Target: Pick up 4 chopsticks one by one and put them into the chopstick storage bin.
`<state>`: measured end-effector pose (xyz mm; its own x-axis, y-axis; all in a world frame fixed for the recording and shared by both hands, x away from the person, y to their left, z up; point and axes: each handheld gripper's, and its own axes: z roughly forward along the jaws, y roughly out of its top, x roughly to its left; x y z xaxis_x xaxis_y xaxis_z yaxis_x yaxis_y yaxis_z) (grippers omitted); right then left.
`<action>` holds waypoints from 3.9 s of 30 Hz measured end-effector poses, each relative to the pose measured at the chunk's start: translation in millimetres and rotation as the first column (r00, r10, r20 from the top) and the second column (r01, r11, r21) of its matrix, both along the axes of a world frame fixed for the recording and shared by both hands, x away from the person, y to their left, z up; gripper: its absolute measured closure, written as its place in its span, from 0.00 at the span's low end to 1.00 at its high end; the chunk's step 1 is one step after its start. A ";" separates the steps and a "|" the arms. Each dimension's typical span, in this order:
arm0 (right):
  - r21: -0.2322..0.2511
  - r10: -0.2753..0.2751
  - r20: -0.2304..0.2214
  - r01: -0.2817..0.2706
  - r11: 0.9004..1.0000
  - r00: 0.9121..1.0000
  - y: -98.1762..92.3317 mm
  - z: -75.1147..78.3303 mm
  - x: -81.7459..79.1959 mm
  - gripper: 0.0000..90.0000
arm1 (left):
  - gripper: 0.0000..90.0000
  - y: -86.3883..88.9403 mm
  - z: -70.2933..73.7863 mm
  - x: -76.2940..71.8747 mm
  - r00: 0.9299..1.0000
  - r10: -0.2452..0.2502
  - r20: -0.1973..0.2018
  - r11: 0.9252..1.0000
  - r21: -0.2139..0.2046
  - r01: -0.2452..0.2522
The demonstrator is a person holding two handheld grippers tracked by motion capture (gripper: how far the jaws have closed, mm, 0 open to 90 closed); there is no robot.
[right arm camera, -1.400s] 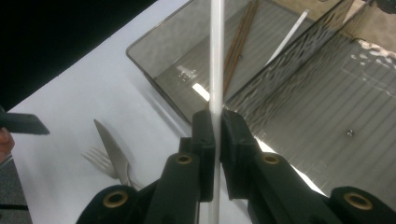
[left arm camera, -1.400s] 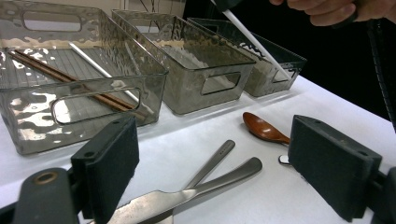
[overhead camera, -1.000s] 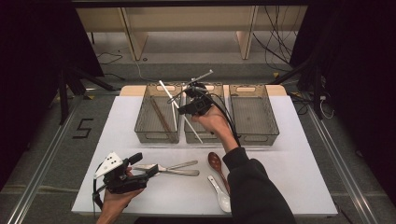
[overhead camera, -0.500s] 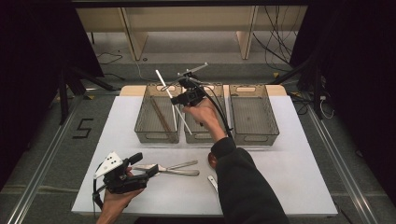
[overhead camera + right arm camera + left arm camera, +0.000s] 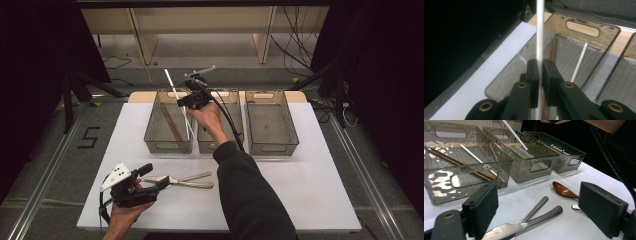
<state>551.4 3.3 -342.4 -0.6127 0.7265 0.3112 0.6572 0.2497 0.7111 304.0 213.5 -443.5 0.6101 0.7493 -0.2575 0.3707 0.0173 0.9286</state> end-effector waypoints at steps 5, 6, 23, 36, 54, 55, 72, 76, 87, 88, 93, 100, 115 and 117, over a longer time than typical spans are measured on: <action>-0.003 -0.020 0.001 0.020 1.000 1.000 6.7 -4.6 3.8 0.94 | 0.18 -0.2 0.3 -0.3 1.000 -0.001 -0.001 1.000 -0.004 0.001; 0.001 -0.023 -0.001 0.023 1.000 1.000 7.9 -5.6 4.8 0.94 | 0.18 -0.1 0.3 -0.2 1.000 -0.001 0.000 1.000 -0.004 0.001; -0.014 -0.039 0.006 0.039 0.999 0.999 26.7 -13.6 10.7 0.94 | 0.18 -0.3 0.6 -0.5 1.000 -0.004 0.002 1.000 -0.007 0.004; -0.038 -0.052 -0.001 0.052 0.998 0.999 30.6 -25.9 16.4 0.94 | 0.18 -1.2 0.7 -0.8 1.000 -0.007 0.001 1.000 -0.010 0.007; -0.089 -0.064 -0.016 0.062 0.994 0.998 36.9 -41.8 19.2 0.94 | 0.18 -1.2 0.8 -1.2 1.000 -0.007 0.002 1.000 -0.014 0.007; -0.093 -0.067 -0.016 0.065 0.994 0.998 37.2 -43.0 19.4 0.94 | 0.18 -1.1 0.8 -1.2 1.000 -0.007 0.002 1.000 -0.014 0.007; -0.086 -0.005 -0.035 0.002 0.996 0.999 24.0 -33.2 12.1 0.58 | 0.18 -0.9 0.6 -1.3 1.000 -0.005 0.002 1.000 -0.014 0.005; -0.085 0.017 -0.028 -0.019 0.996 0.999 11.9 -25.9 5.7 0.53 | 0.18 -1.1 0.4 -1.0 1.000 -0.005 0.001 1.000 -0.009 0.005; -0.090 0.073 -0.002 -0.073 0.993 0.997 -25.9 -11.2 -22.1 0.46 | 0.18 -1.0 -0.2 -0.6 1.000 -0.003 0.001 1.000 0.002 0.003; -0.086 0.077 0.000 -0.077 0.993 0.997 -28.9 -10.0 -24.9 0.45 | 0.18 -1.0 -0.2 -0.7 1.000 -0.002 0.001 1.000 0.001 0.002; -0.086 0.101 0.012 -0.100 0.991 0.995 -41.6 -5.7 -40.8 0.43 | 0.18 -0.9 -0.4 -0.5 1.000 0.001 0.001 1.000 0.000 -0.001; -0.091 0.129 0.025 -0.127 0.988 0.991 -59.1 -1.9 -62.9 0.41 | 0.18 -1.5 -0.7 -0.4 1.000 0.003 0.000 1.000 0.000 -0.003; -0.141 0.152 0.004 -0.150 0.979 0.988 -101.8 -16.9 -106.4 0.39 | 0.18 -1.5 -1.4 -0.2 1.000 0.005 -0.004 1.000 0.009 -0.005; -0.133 0.150 -0.006 -0.150 0.980 0.989 -106.4 -19.4 -111.3 0.39 | 0.18 -1.3 -1.5 -0.2 1.000 0.006 -0.004 1.000 0.009 -0.006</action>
